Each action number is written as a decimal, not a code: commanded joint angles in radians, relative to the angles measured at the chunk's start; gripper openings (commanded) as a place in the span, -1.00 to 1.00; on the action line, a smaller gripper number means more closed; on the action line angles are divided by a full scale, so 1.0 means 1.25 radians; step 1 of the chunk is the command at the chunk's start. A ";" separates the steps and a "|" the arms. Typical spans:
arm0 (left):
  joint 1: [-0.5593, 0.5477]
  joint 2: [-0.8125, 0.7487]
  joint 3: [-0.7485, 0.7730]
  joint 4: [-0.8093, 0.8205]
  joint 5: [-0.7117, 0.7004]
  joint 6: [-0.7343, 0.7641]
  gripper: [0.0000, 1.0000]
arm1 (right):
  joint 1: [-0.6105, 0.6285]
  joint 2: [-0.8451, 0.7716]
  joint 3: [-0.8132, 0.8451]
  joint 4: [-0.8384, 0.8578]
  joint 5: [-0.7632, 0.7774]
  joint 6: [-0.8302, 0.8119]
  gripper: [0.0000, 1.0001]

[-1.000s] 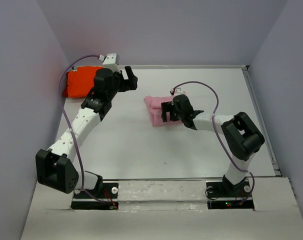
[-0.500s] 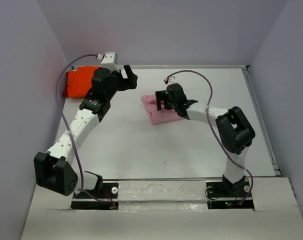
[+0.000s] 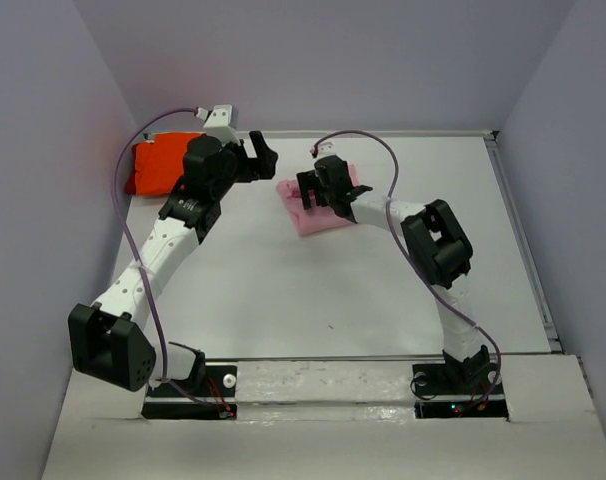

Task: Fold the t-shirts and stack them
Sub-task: Fold the long partially folded tshirt into a neat square, then put the neatly folded tshirt into the corner of the board with the left arm

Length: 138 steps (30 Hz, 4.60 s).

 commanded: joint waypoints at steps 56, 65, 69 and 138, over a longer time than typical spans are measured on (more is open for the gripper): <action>0.009 -0.002 -0.017 0.069 0.114 0.002 0.98 | -0.052 -0.115 -0.035 -0.084 -0.264 0.051 0.97; 0.009 -0.003 -0.015 0.064 0.108 0.003 0.98 | -0.052 -0.064 -0.042 -0.102 -0.299 0.108 0.94; 0.009 -0.005 -0.016 0.065 0.108 0.002 0.98 | -0.052 -0.092 -0.114 -0.100 -0.283 0.163 0.93; 0.016 0.100 0.013 0.006 0.077 0.002 0.98 | 0.239 -0.227 -0.366 -0.092 0.129 -0.228 0.74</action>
